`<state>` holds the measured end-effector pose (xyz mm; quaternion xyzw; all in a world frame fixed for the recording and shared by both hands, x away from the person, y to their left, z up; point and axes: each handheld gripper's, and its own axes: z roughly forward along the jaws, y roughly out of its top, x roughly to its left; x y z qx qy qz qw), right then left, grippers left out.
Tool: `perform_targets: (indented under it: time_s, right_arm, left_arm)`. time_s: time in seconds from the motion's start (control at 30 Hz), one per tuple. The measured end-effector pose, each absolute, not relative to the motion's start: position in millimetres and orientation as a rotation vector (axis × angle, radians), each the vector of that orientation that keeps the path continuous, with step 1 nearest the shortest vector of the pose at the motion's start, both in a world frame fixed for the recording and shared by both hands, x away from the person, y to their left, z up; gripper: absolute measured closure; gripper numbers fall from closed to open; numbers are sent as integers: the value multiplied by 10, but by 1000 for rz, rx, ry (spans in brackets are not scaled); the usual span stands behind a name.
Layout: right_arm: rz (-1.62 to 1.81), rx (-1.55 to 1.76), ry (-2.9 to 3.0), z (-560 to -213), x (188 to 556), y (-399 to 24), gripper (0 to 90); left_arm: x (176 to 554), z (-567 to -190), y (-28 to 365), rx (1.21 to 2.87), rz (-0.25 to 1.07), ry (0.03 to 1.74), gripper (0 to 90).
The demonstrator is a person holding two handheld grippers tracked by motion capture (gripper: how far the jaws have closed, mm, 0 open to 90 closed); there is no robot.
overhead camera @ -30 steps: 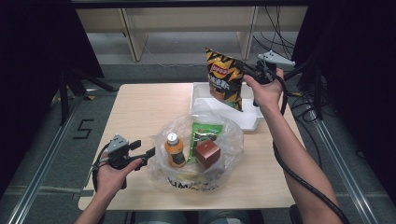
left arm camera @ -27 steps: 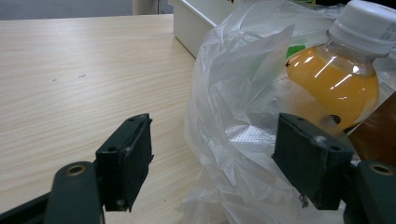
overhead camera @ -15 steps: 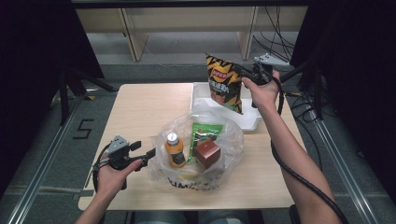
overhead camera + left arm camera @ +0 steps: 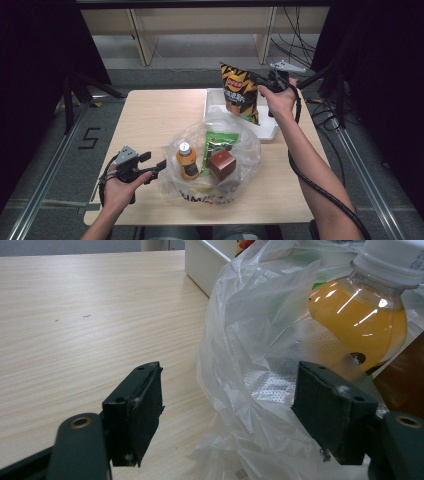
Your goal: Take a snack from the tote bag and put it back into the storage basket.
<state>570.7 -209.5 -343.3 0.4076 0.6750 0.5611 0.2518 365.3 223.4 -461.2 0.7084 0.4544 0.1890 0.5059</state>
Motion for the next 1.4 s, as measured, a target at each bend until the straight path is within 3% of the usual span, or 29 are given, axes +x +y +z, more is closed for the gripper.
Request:
perform_targets:
  time_s: [1.4]
  right_arm:
    - [1491,1127,1858,-3499,5907,-2046,900]
  left_arm:
    - [3663,-4623,2246,1713,456,1097,268]
